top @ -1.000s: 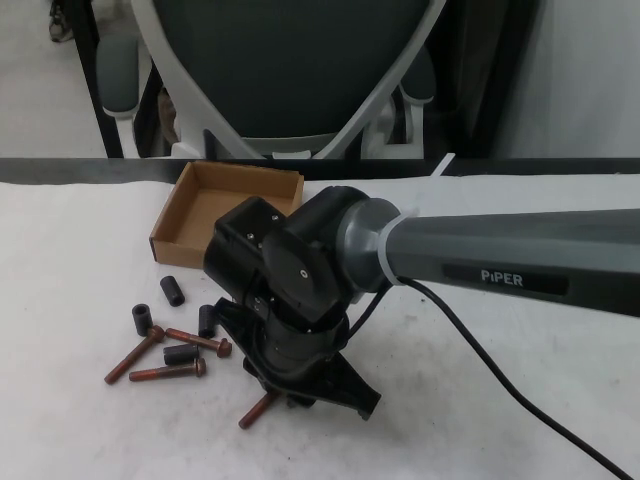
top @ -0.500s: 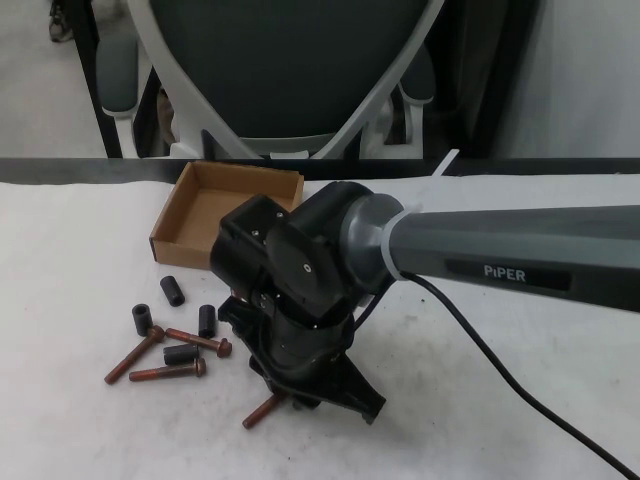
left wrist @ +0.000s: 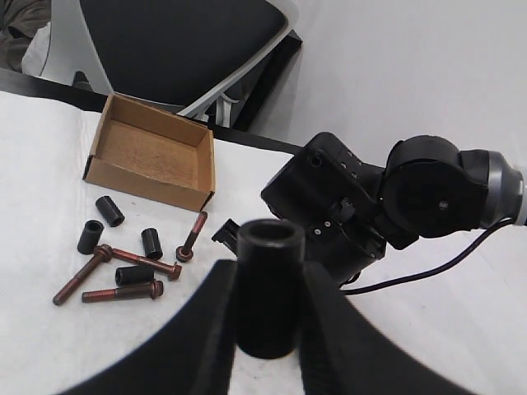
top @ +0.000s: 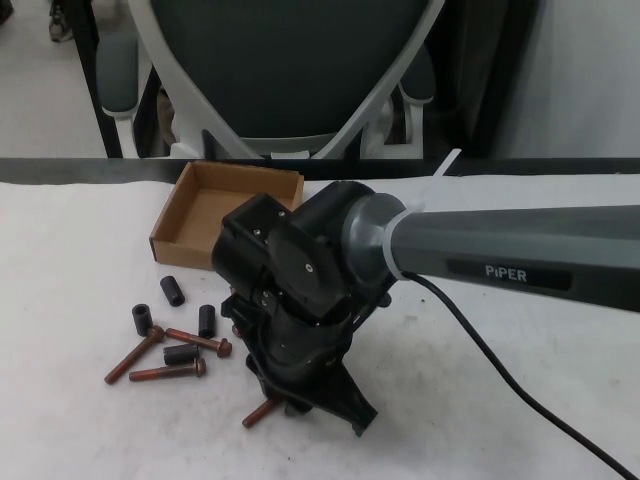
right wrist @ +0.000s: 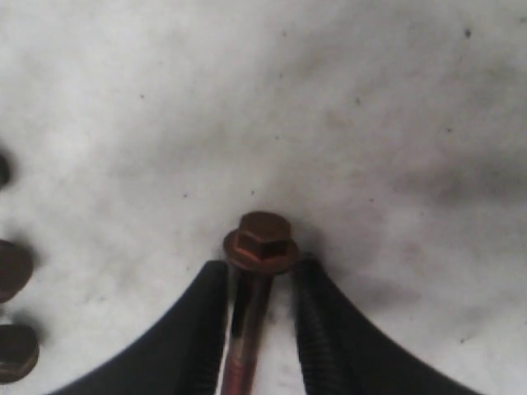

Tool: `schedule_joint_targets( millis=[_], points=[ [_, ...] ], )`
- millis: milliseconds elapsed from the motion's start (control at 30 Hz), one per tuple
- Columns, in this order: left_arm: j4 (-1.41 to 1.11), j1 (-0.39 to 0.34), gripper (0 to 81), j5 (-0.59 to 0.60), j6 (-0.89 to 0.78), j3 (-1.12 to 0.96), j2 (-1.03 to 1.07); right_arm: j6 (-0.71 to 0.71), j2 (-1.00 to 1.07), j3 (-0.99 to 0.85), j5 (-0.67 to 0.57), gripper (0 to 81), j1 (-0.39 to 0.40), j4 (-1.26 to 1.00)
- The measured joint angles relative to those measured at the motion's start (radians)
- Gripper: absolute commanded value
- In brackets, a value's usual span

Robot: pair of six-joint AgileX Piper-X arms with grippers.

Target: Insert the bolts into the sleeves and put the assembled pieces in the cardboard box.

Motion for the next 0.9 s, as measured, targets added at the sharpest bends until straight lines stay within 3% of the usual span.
schedule_joint_targets(
  millis=[200,367,667,900],
  points=[
    [0.000,0.000,0.8,0.000,0.000,0.000,0.000,0.023,0.000,0.000,0.005,27.9,0.009,0.000],
    [0.000,0.000,0.8,0.000,0.000,0.000,0.000,0.025,-0.001,0.002,0.020,14.0,0.011,0.011],
    [0.000,0.000,0.8,0.000,0.000,0.000,0.000,0.025,-0.001,0.002,0.024,0.6,0.011,0.011],
    [0.000,0.000,0.8,0.000,0.000,0.000,0.000,-0.029,-0.001,0.002,0.024,0.2,0.004,0.011]
  ],
)
